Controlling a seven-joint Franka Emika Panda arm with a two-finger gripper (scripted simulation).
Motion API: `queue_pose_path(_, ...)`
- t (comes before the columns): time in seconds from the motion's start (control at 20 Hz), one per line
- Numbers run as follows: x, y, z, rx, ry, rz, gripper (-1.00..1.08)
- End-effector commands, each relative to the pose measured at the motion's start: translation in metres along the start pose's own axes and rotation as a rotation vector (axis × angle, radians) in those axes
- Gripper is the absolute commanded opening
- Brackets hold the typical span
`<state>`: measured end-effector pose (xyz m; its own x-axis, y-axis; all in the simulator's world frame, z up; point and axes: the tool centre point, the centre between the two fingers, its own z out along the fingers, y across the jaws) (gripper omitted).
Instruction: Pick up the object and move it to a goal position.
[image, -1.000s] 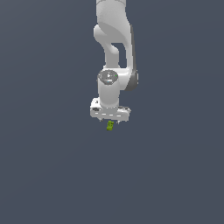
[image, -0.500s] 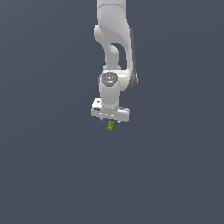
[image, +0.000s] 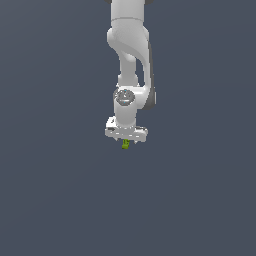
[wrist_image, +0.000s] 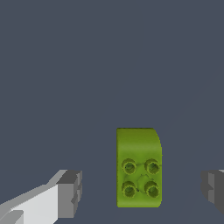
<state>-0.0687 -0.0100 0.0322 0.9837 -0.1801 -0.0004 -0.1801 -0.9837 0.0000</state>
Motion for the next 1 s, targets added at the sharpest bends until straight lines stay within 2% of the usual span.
queue_pose_path(0.0, -0.0004, 0.0, 0.0106, 0.0, 0.0, 0.001, 1.0)
queue_pose_path(0.3, 0.0002, -0.0001, 0.0199, 0.0, 0.0, 0.001, 1.0)
queue_pose_path(0.35, 0.0002, -0.0001, 0.0199, 0.0, 0.0, 0.001, -1.0)
queue_pose_path(0.95, 0.0001, -0.0001, 0.0185, 0.0, 0.0, 0.001, -1.0)
